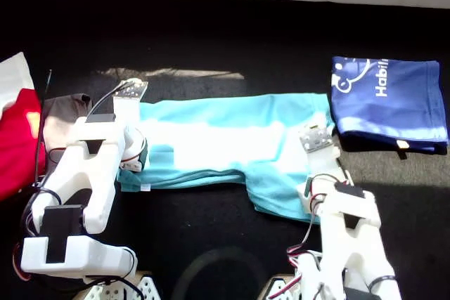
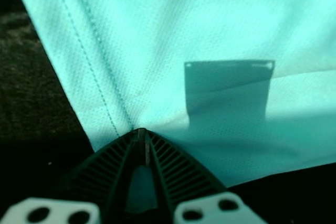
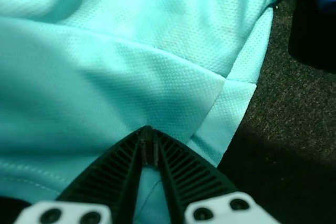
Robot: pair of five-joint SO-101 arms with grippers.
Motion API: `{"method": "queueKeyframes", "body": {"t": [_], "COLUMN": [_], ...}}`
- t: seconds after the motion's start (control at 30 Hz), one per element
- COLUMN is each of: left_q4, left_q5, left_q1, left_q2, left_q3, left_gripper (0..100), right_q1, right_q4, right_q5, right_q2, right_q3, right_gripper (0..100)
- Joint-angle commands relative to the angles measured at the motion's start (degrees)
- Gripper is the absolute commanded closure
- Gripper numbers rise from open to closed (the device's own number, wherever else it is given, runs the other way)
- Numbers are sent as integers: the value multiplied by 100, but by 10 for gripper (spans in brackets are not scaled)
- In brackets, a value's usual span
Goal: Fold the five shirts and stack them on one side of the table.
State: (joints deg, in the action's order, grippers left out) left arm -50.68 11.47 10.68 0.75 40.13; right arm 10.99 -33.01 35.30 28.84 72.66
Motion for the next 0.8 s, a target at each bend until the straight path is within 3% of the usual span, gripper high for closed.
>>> {"method": "queueKeyframes", "body": {"t": [0.0, 0.27, 0.47, 0.6, 0.77], "left_q4": [193, 193, 193, 193, 193], "left_q5": [44, 44, 44, 44, 44], "left_q1": [145, 145, 145, 145, 145], "left_q2": [22, 22, 22, 22, 22], "left_q3": [-4, -4, -4, -4, -4], "left_gripper": [991, 991, 991, 991, 991], "right_q1": [637, 523, 470, -48, -1332], "right_q4": [40, -875, -2132, -3160, -4338], "right_q5": [97, 70, 70, 88, 79], "right_q2": [-400, -338, 945, 2290, 3292], "right_q3": [-330, -1130, -1771, -1763, -1481], "right_gripper": [992, 992, 992, 991, 915]}}
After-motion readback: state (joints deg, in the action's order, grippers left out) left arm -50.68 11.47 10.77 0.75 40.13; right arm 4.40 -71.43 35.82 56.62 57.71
